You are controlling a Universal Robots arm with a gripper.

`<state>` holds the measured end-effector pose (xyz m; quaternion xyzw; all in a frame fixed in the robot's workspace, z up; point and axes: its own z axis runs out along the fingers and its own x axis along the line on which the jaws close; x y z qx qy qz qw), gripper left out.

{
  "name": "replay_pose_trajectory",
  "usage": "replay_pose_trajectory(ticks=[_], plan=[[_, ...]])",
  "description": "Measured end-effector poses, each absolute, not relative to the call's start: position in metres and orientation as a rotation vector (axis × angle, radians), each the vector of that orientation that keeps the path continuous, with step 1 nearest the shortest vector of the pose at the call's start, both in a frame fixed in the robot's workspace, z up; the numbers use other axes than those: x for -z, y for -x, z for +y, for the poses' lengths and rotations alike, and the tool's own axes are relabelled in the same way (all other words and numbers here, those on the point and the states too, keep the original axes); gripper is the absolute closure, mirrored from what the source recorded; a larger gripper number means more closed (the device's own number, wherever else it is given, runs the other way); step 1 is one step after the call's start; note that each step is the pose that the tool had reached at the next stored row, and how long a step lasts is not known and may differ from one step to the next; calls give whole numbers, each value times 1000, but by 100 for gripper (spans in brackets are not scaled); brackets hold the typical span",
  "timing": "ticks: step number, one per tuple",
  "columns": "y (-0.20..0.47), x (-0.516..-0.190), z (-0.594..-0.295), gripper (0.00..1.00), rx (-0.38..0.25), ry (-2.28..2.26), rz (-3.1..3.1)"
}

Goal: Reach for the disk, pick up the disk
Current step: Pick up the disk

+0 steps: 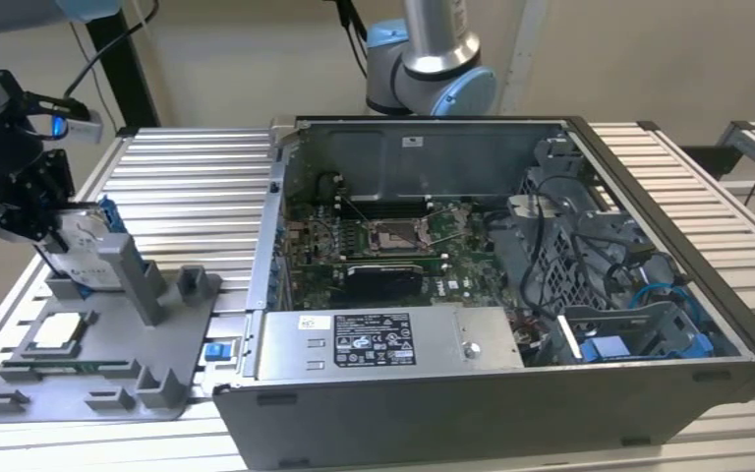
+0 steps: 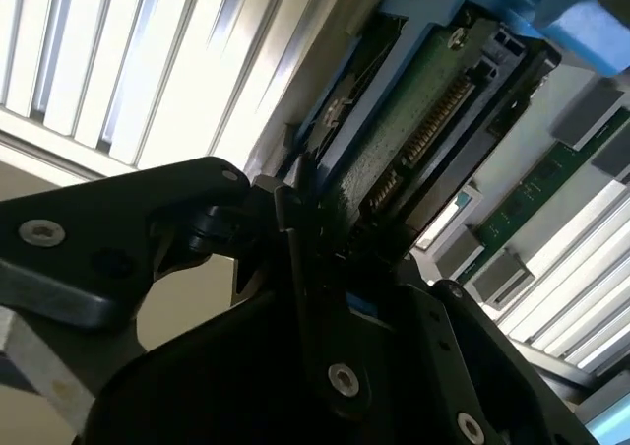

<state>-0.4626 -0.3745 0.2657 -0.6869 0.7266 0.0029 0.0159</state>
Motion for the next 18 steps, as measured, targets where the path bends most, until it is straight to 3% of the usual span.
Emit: replay_pose_trajectory(ticks=[18], plan=[[463,-265,-375,100,-9,2136,2260]])
